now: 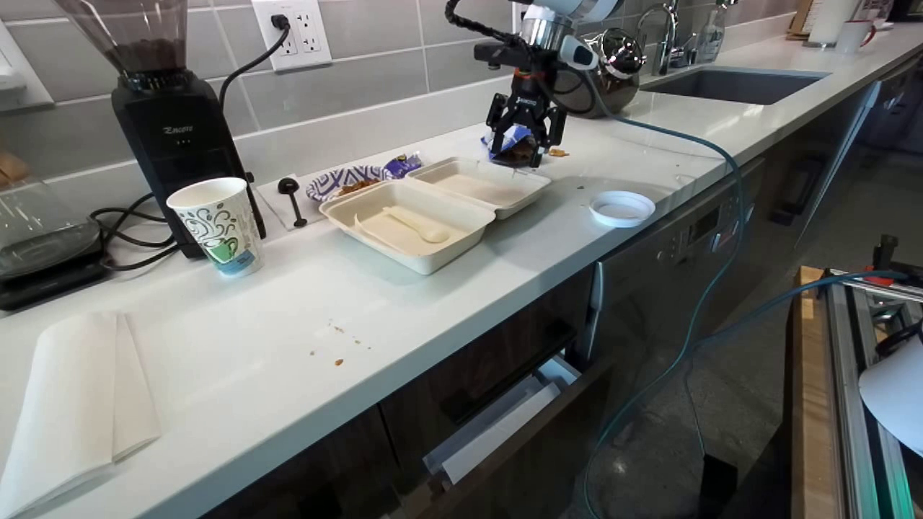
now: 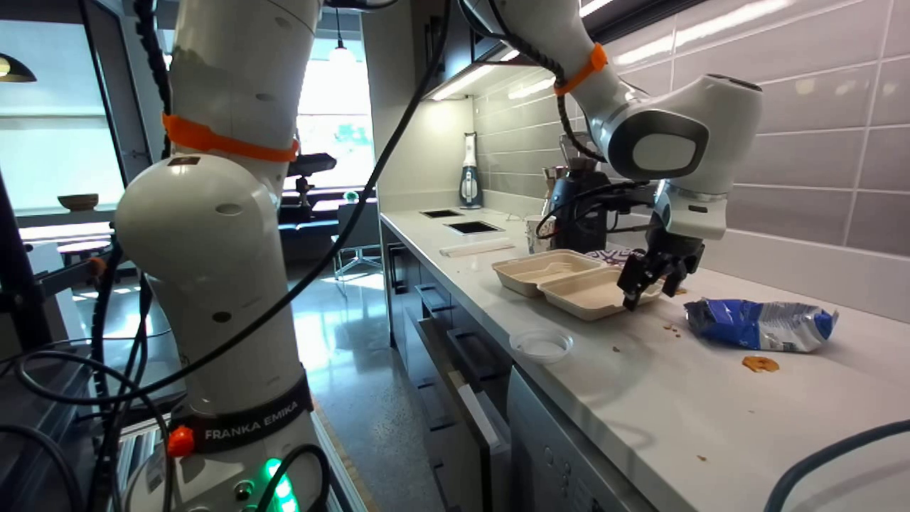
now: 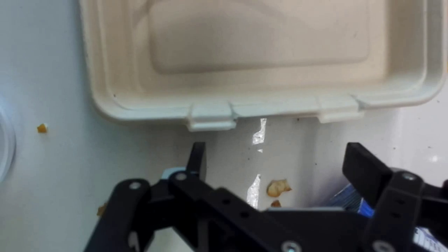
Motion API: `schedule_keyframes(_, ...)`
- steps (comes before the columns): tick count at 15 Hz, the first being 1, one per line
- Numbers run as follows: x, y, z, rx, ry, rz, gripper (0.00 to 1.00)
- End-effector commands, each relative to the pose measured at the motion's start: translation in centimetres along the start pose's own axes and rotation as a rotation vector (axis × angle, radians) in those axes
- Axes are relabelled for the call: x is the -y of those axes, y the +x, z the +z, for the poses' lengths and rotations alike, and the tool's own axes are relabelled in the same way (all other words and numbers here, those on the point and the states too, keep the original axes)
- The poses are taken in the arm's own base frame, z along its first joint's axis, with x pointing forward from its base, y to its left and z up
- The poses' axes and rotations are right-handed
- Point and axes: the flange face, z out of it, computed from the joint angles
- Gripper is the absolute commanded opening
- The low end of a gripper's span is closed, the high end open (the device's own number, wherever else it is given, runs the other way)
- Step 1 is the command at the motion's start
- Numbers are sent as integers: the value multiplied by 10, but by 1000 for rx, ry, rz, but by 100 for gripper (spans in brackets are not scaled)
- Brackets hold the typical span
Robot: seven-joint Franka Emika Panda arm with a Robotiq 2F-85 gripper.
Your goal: Close the takeaway pack
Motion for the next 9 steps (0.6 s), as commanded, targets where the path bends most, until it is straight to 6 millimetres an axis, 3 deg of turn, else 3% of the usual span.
schedule_keyframes(1, -3, -6, 10, 29, -18, 16, 100)
schedule_keyframes(9, -8, 1, 30, 1, -62, 17, 100)
